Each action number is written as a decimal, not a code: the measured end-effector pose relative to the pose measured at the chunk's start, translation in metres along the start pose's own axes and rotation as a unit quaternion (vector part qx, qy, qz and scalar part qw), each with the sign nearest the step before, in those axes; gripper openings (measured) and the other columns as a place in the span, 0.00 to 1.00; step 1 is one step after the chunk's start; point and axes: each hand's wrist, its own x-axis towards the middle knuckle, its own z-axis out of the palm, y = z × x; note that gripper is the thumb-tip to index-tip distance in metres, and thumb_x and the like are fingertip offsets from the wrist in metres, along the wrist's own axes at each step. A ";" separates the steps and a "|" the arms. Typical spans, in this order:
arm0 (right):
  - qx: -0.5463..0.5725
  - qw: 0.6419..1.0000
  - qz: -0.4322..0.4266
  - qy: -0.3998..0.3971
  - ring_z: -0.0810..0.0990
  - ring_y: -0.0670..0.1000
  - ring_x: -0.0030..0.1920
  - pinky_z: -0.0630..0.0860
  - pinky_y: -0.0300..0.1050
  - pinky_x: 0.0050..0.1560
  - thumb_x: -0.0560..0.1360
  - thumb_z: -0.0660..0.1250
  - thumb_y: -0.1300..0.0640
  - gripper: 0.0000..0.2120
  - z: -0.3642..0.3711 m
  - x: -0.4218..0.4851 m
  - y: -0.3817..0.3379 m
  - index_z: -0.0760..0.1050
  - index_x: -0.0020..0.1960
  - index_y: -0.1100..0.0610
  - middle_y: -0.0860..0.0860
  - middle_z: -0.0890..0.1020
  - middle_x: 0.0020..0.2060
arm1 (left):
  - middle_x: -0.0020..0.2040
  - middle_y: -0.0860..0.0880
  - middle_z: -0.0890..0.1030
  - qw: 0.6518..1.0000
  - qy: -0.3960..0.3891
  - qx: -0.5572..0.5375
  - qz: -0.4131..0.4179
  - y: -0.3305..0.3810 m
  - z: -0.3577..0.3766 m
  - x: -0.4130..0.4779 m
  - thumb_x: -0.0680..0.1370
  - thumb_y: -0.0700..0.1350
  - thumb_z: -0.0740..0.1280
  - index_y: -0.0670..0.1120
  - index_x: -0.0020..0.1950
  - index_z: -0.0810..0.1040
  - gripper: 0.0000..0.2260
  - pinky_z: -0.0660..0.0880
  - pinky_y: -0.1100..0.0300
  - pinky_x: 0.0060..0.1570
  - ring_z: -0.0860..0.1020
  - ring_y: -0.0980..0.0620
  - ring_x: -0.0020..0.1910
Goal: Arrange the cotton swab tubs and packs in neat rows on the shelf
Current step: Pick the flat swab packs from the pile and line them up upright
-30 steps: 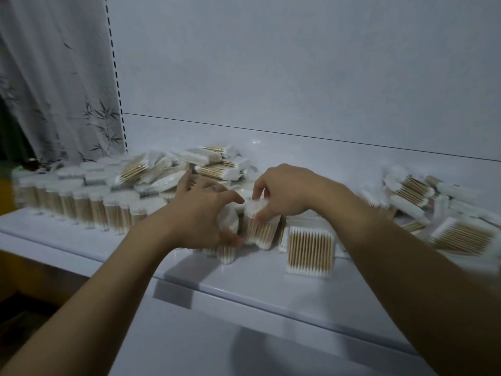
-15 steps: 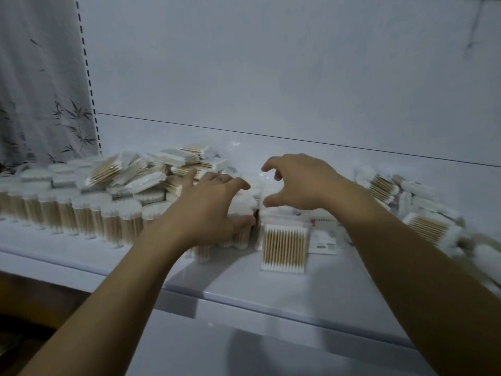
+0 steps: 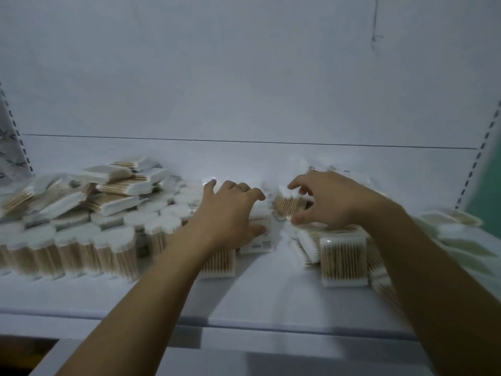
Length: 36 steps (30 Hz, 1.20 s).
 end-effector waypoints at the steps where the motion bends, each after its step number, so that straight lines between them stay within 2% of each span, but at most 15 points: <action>1: -0.003 1.000 -0.007 -0.015 0.73 0.47 0.58 0.72 0.46 0.60 0.69 0.74 0.41 0.33 0.002 -0.003 0.005 0.68 0.70 0.45 0.46 0.75 0.64 | 0.72 0.53 0.68 1.000 -0.006 0.007 -0.001 0.004 0.002 0.002 0.76 0.62 0.64 0.58 0.72 0.64 0.26 0.49 0.43 0.74 0.61 0.50 0.73; 3: -0.018 0.999 -0.021 -0.028 0.73 0.48 0.60 0.72 0.47 0.61 0.69 0.74 0.42 0.31 0.005 -0.009 0.014 0.69 0.69 0.46 0.46 0.75 0.63 | 0.70 0.53 0.70 1.000 -0.008 0.016 -0.006 0.012 0.006 0.005 0.76 0.61 0.64 0.58 0.71 0.66 0.25 0.52 0.45 0.73 0.63 0.50 0.72; 6: 0.005 0.999 -0.034 0.017 0.76 0.46 0.55 0.73 0.44 0.57 0.72 0.73 0.48 0.22 0.000 -0.018 0.028 0.75 0.64 0.47 0.46 0.79 0.57 | 0.68 0.53 0.73 1.000 -0.004 0.010 0.009 0.031 0.009 0.009 0.76 0.61 0.64 0.58 0.70 0.68 0.23 0.56 0.47 0.71 0.66 0.50 0.69; 8: 0.027 0.999 -0.040 0.013 0.76 0.44 0.52 0.73 0.40 0.54 0.72 0.73 0.48 0.19 -0.003 -0.025 0.036 0.77 0.62 0.48 0.44 0.80 0.54 | 0.67 0.54 0.74 0.999 -0.006 -0.019 0.030 0.048 0.011 0.010 0.76 0.62 0.64 0.58 0.68 0.70 0.23 0.59 0.49 0.69 0.69 0.50 0.67; 13: -0.015 0.999 -0.036 -0.033 0.76 0.45 0.57 0.72 0.40 0.56 0.71 0.74 0.46 0.25 -0.003 -0.043 0.058 0.74 0.67 0.45 0.44 0.79 0.58 | 0.60 0.56 0.79 0.993 -0.017 -0.115 0.005 0.084 0.026 0.002 0.76 0.65 0.63 0.56 0.66 0.73 0.22 0.71 0.47 0.63 0.76 0.54 0.59; 16: -0.035 0.997 -0.036 -0.059 0.75 0.45 0.54 0.70 0.41 0.53 0.69 0.75 0.45 0.29 0.005 -0.049 0.062 0.72 0.69 0.44 0.43 0.78 0.58 | 0.57 0.56 0.80 0.992 -0.002 -0.127 -0.019 0.097 0.042 -0.003 0.75 0.66 0.63 0.56 0.64 0.73 0.23 0.72 0.47 0.60 0.77 0.55 0.56; 21: -0.019 0.998 -0.057 -0.022 0.74 0.46 0.52 0.71 0.43 0.54 0.69 0.77 0.48 0.26 0.015 -0.054 0.060 0.75 0.65 0.44 0.45 0.80 0.55 | 0.58 0.53 0.79 0.983 0.061 -0.167 -0.048 0.109 0.058 -0.015 0.75 0.63 0.66 0.53 0.63 0.74 0.21 0.73 0.47 0.58 0.76 0.52 0.56; 22: -0.003 0.998 -0.061 -0.011 0.74 0.46 0.51 0.72 0.44 0.54 0.69 0.76 0.49 0.24 0.014 -0.055 0.059 0.76 0.64 0.44 0.45 0.80 0.54 | 0.56 0.54 0.80 0.976 0.077 -0.198 -0.052 0.108 0.058 -0.018 0.75 0.61 0.67 0.52 0.61 0.74 0.19 0.74 0.49 0.56 0.77 0.53 0.54; 24: 0.051 0.996 -0.071 0.032 0.76 0.46 0.51 0.74 0.46 0.55 0.69 0.76 0.51 0.20 0.009 -0.057 0.055 0.78 0.60 0.45 0.44 0.81 0.52 | 0.48 0.58 0.80 0.953 0.106 -0.274 -0.068 0.105 0.055 -0.024 0.75 0.57 0.69 0.53 0.56 0.75 0.13 0.75 0.57 0.49 0.78 0.59 0.48; 27: 0.131 0.981 -0.082 0.118 0.77 0.45 0.53 0.74 0.46 0.56 0.70 0.76 0.53 0.16 0.012 -0.058 0.039 0.79 0.57 0.46 0.43 0.81 0.52 | 0.40 0.59 0.81 0.924 0.170 -0.325 -0.109 0.091 0.050 -0.035 0.75 0.51 0.70 0.54 0.53 0.75 0.09 0.70 0.70 0.40 0.79 0.64 0.41; 29: 0.149 0.976 -0.085 0.137 0.77 0.44 0.53 0.74 0.46 0.56 0.71 0.75 0.51 0.16 0.021 -0.054 0.023 0.79 0.57 0.46 0.43 0.81 0.52 | 0.42 0.59 0.81 0.923 0.200 -0.305 -0.127 0.078 0.045 -0.044 0.76 0.51 0.70 0.54 0.56 0.74 0.11 0.71 0.71 0.39 0.78 0.63 0.41; 31: 0.150 0.975 -0.089 0.136 0.77 0.46 0.53 0.74 0.46 0.55 0.72 0.74 0.51 0.15 0.029 -0.045 0.008 0.79 0.57 0.46 0.43 0.81 0.53 | 0.48 0.56 0.80 0.935 0.244 -0.221 -0.129 0.063 0.044 -0.051 0.77 0.51 0.69 0.51 0.60 0.74 0.13 0.75 0.61 0.45 0.78 0.58 0.46; 33: 0.134 0.980 -0.086 0.117 0.77 0.47 0.56 0.74 0.47 0.56 0.72 0.73 0.51 0.14 0.037 -0.031 -0.003 0.78 0.58 0.46 0.44 0.81 0.55 | 0.54 0.47 0.80 0.941 0.285 -0.105 -0.150 0.047 0.050 -0.055 0.76 0.50 0.67 0.47 0.61 0.76 0.14 0.71 0.51 0.51 0.76 0.46 0.53; 36: 0.109 0.988 -0.067 0.081 0.76 0.50 0.58 0.73 0.46 0.54 0.74 0.71 0.52 0.14 0.049 -0.011 -0.018 0.76 0.59 0.47 0.46 0.79 0.57 | 0.57 0.44 0.79 0.934 0.288 -0.044 -0.205 0.032 0.064 -0.067 0.74 0.50 0.65 0.46 0.60 0.76 0.17 0.67 0.48 0.54 0.73 0.42 0.58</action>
